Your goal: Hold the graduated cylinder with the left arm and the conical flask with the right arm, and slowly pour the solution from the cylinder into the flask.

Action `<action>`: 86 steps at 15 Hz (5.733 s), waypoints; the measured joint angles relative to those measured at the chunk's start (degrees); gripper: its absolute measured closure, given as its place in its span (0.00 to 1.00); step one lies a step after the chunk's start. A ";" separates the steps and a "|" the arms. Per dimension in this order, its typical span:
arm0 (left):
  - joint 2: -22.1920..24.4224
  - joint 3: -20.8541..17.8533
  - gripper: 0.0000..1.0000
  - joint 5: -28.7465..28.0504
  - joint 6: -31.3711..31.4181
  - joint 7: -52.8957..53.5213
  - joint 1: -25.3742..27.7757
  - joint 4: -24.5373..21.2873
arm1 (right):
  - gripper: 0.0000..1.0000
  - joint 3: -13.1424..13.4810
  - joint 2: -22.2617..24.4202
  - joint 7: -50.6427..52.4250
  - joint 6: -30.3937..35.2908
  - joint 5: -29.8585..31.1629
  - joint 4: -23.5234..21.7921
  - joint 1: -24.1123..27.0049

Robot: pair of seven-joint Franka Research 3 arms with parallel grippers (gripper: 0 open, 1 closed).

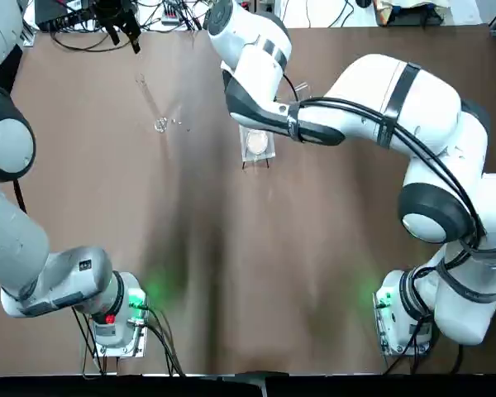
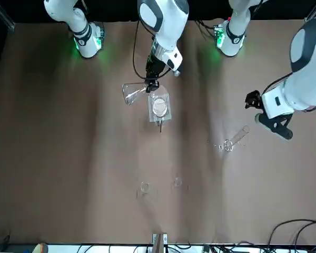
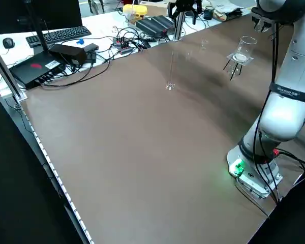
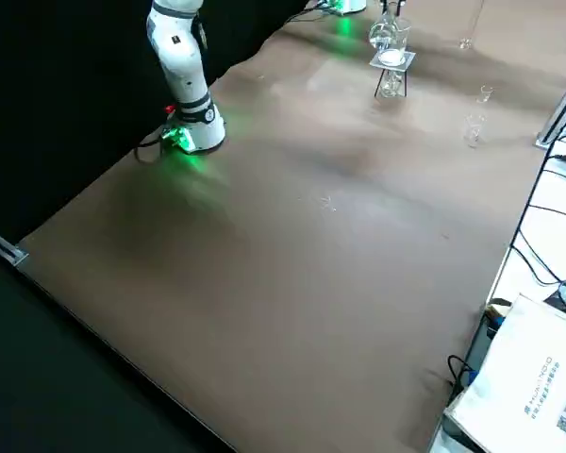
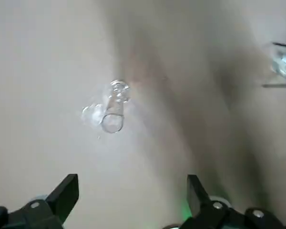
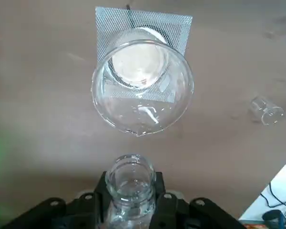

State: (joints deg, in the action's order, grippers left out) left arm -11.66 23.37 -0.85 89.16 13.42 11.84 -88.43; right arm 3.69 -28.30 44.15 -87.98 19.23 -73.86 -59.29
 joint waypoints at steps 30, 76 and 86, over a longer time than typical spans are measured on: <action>9.69 -22.07 0.00 5.26 -4.80 -20.56 -14.01 2.15 | 0.61 0.05 -3.35 -0.13 1.16 8.21 1.31 -2.67; 9.62 -19.26 0.00 2.62 -1.98 -16.04 -13.00 -0.25 | 0.61 0.00 -6.53 0.99 3.61 16.16 1.36 -6.85; 9.62 -19.26 0.00 2.62 -1.98 -16.04 -13.00 -0.25 | 0.61 -0.06 -6.60 1.46 3.95 16.63 1.36 -7.24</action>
State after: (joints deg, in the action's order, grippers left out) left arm -2.05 4.11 1.77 87.18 -2.62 -1.16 -88.67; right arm 3.63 -34.90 45.60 -84.04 35.86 -72.51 -66.53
